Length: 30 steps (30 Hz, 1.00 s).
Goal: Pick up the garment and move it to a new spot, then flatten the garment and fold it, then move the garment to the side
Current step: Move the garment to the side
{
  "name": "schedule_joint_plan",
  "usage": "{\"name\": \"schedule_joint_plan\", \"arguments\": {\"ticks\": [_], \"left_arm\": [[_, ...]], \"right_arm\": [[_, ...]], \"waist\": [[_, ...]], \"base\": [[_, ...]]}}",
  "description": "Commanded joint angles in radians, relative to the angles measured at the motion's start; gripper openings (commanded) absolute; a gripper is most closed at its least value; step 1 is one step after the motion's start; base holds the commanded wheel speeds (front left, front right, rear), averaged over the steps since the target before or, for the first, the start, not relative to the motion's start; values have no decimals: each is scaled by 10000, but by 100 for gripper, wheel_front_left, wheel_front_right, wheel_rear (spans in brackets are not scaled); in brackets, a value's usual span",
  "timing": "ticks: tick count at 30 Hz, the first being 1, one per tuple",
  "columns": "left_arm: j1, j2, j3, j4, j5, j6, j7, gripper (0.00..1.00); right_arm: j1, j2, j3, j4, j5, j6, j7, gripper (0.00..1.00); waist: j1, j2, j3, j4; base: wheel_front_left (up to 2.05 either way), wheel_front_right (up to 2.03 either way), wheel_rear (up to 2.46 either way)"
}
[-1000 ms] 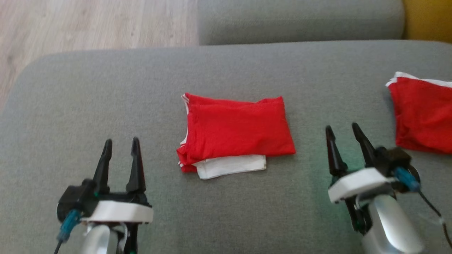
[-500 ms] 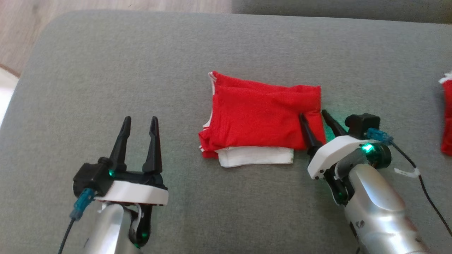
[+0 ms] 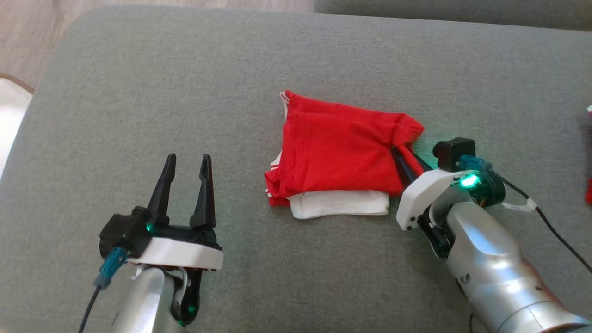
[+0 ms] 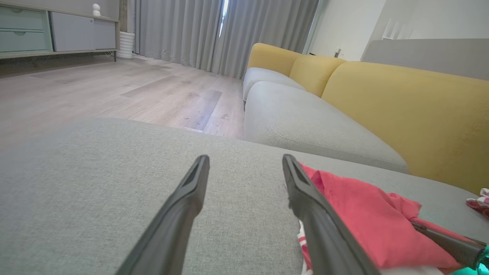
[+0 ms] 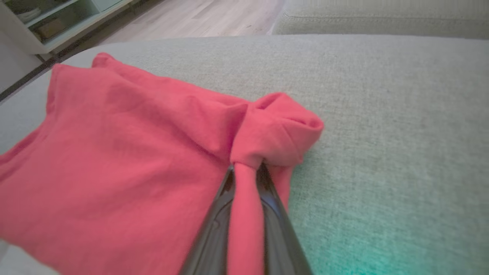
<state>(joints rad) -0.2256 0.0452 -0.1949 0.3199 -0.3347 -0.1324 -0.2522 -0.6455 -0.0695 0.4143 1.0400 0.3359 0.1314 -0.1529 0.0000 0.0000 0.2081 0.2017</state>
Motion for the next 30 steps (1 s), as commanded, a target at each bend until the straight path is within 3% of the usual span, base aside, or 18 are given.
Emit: {"name": "schedule_joint_plan", "arguments": {"ticks": [1, 11, 19, 30], "left_arm": [[-409, 51, 286, -274, 33, 18, -95, 100], [-487, 51, -36, -535, 57, 51, -95, 100], [-694, 51, -594, -651, 3, 243, -95, 100], [-1121, 51, -701, -870, 104, 344, -95, 100]], "right_arm": [[-133, 193, 193, -26, -262, -7, -192, 0], [-738, 142, -1019, -45, -2833, -7, -952, 0], [-863, -555, -1557, -869, -3933, -7, -863, 0], [-1175, -3024, -1786, -2193, -3746, -7, 196, 0]], "waist": [[0, 0, -77, -126], [0, 0, -533, -1270], [0, 0, -606, -2301], [0, 0, 104, -3247]], "base": [[0, 0, 0], [0, 0, 0], [0, 0, 0], [0, 0, 0]]}}
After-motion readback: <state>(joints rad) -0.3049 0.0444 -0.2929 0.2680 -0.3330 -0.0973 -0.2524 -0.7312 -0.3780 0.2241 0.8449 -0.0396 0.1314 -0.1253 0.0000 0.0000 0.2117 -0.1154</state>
